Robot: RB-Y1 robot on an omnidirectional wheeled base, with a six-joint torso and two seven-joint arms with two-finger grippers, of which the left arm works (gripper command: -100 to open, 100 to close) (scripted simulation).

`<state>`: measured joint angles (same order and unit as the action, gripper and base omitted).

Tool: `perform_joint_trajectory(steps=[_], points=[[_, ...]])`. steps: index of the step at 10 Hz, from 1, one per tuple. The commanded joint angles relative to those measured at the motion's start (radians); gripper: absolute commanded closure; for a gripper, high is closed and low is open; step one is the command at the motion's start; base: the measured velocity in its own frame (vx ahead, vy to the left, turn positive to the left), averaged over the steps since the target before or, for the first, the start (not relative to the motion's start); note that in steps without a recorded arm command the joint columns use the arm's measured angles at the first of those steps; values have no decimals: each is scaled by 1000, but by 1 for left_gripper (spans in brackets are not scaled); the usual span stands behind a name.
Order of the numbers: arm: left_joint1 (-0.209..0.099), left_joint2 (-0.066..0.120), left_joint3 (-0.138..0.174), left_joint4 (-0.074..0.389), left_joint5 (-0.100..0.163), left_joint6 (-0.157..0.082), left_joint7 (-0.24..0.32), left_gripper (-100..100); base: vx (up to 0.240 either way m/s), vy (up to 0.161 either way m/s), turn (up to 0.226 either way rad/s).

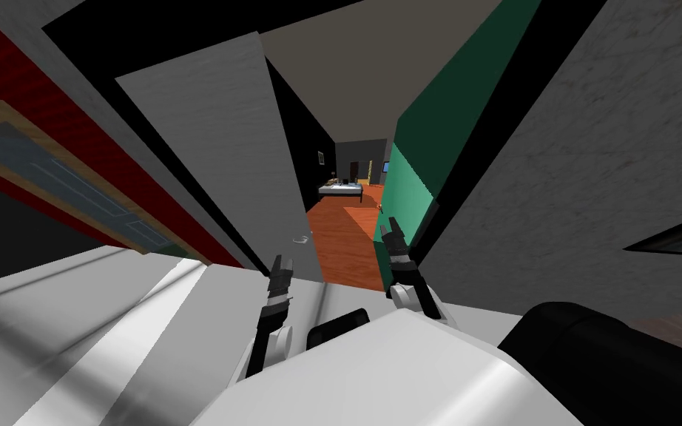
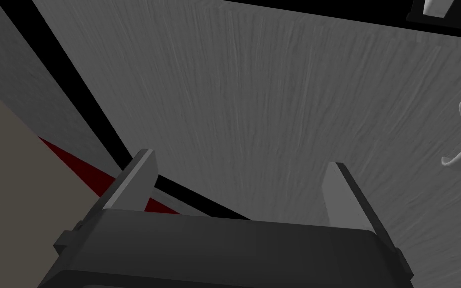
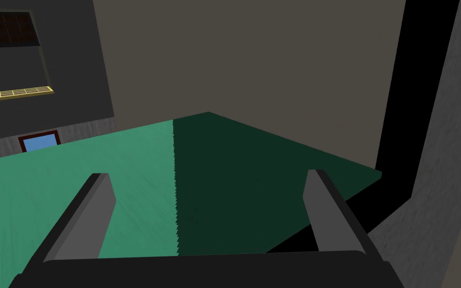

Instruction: Push the door open

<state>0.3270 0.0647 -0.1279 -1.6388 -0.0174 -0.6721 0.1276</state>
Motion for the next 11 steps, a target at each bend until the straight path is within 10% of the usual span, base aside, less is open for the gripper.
perform_joint_trajectory(steps=[1,11], points=[[-11,2,-3,33,-1,-3,-1,-100,48,70,-36],[-82,17,-59,306,-21,-32,-18,-100,60,85,-67]])
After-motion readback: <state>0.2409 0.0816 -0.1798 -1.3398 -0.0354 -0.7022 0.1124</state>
